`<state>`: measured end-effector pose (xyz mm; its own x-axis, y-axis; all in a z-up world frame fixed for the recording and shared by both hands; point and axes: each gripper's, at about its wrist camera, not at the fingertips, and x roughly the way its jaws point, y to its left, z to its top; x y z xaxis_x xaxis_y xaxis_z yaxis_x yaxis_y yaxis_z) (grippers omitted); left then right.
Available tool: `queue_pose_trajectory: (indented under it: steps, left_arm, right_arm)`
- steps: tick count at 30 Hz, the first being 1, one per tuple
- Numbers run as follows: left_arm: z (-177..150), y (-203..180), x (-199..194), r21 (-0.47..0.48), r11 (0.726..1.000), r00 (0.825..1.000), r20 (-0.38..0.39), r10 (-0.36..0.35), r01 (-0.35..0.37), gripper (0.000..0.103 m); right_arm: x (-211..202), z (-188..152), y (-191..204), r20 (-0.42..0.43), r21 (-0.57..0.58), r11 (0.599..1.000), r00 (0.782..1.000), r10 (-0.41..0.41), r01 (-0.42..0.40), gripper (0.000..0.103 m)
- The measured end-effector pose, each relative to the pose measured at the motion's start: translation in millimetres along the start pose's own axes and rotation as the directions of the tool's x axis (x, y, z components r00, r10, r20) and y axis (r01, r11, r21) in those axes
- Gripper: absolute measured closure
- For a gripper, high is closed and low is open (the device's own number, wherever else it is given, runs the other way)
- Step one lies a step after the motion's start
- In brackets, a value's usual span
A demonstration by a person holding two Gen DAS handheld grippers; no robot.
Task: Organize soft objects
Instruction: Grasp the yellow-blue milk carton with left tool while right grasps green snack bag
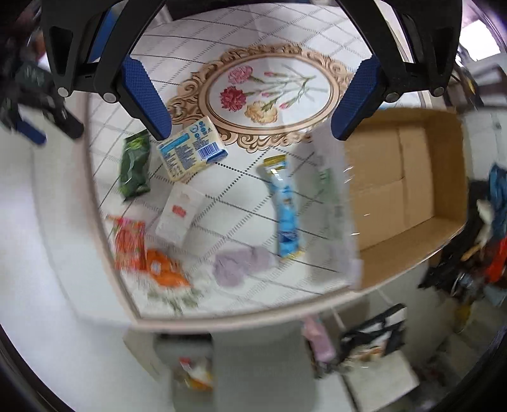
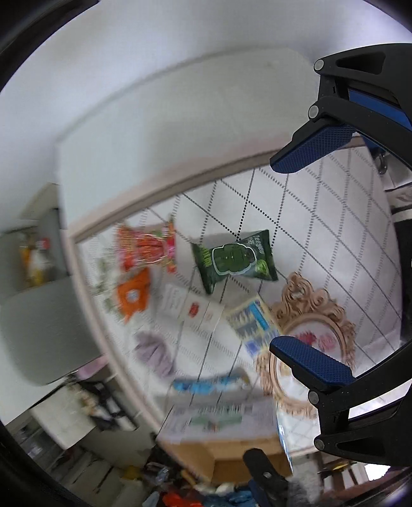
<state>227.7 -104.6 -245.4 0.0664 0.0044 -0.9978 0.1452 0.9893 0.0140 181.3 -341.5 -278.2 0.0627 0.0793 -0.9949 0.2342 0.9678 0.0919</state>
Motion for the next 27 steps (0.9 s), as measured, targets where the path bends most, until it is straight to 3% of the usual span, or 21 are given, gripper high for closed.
queue_pose_trajectory:
  steps: [5, 7, 8, 9, 11, 15, 19, 21, 22, 24, 25, 27]
  left_arm:
    - [-5.0, -38.4, 56.8, 0.211, 0.977, 0.994, -0.099, 0.044, -0.022, 0.0]
    - [-8.4, -49.9, 76.9, 0.288, 0.957, 0.989, -0.121, 0.082, -0.044, 0.0]
    - [-10.0, -54.1, 83.9, 0.313, 0.949, 0.988, -0.131, 0.088, -0.043, 0.0]
    - [-11.0, -58.1, 90.9, 0.332, 0.943, 0.986, -0.143, 0.09, -0.038, 0.0]
    - [-9.8, -66.0, 102.1, 0.358, 0.934, 0.982, -0.169, 0.079, -0.014, 0.0]
    - [-5.2, -89.4, 117.8, 0.435, 0.9, 0.98, -0.179, 0.082, 0.004, 0.0]
    - [-4.6, -119.1, 145.9, 0.549, 0.836, 0.967, -0.205, 0.151, -0.014, 0.0]
    - [-2.9, -126.7, 160.2, 0.569, 0.823, 0.961, -0.223, 0.166, -0.01, 0.003]
    - [-1.7, -127.6, 166.1, 0.568, 0.823, 0.956, -0.236, 0.172, -0.009, 0.019]
    - [1.3, -124.7, 174.9, 0.554, 0.832, 0.949, -0.248, 0.193, -0.025, 0.032]
    - [3.4, -120.5, 177.3, 0.529, 0.848, 0.947, -0.262, 0.186, -0.02, 0.035]
    - [7.3, -107.2, 182.3, 0.422, 0.907, 0.935, -0.321, 0.15, 0.0, 0.037]
  right_arm:
    - [98.6, 19.7, 0.3, -0.173, 0.022, 0.999, 0.984, 0.036, -0.033, 0.004]
    - [127.0, 22.8, 0.8, -0.217, 0.024, 0.999, 0.975, 0.048, -0.044, 0.009]
    - [139.6, 23.2, -0.7, -0.24, 0.029, 0.999, 0.969, 0.05, -0.044, 0.019]
    - [145.0, 21.8, -4.3, -0.254, 0.037, 0.998, 0.966, 0.055, -0.047, 0.034]
    - [152.1, 19.0, -11.4, -0.273, 0.064, 0.995, 0.958, 0.085, -0.07, 0.045]
    - [146.3, 7.4, -31.6, -0.285, 0.105, 0.993, 0.955, 0.084, -0.056, 0.051]
    - [140.4, -7.1, -46.3, -0.292, 0.123, 0.991, 0.953, 0.08, -0.046, 0.051]
    - [140.0, -11.4, -48.1, -0.291, 0.122, 0.991, 0.953, 0.084, -0.05, 0.051]
    - [139.1, -12.0, -48.3, -0.287, 0.121, 0.991, 0.954, 0.085, -0.052, 0.05]
    - [140.1, -13.2, -48.1, -0.274, 0.122, 0.99, 0.957, 0.098, -0.067, 0.043]
    - [141.6, -13.5, -49.3, -0.273, 0.124, 0.99, 0.956, 0.104, -0.073, 0.042]
    - [147.1, -13.9, -48.6, -0.28, 0.118, 0.989, 0.952, 0.121, -0.091, 0.042]
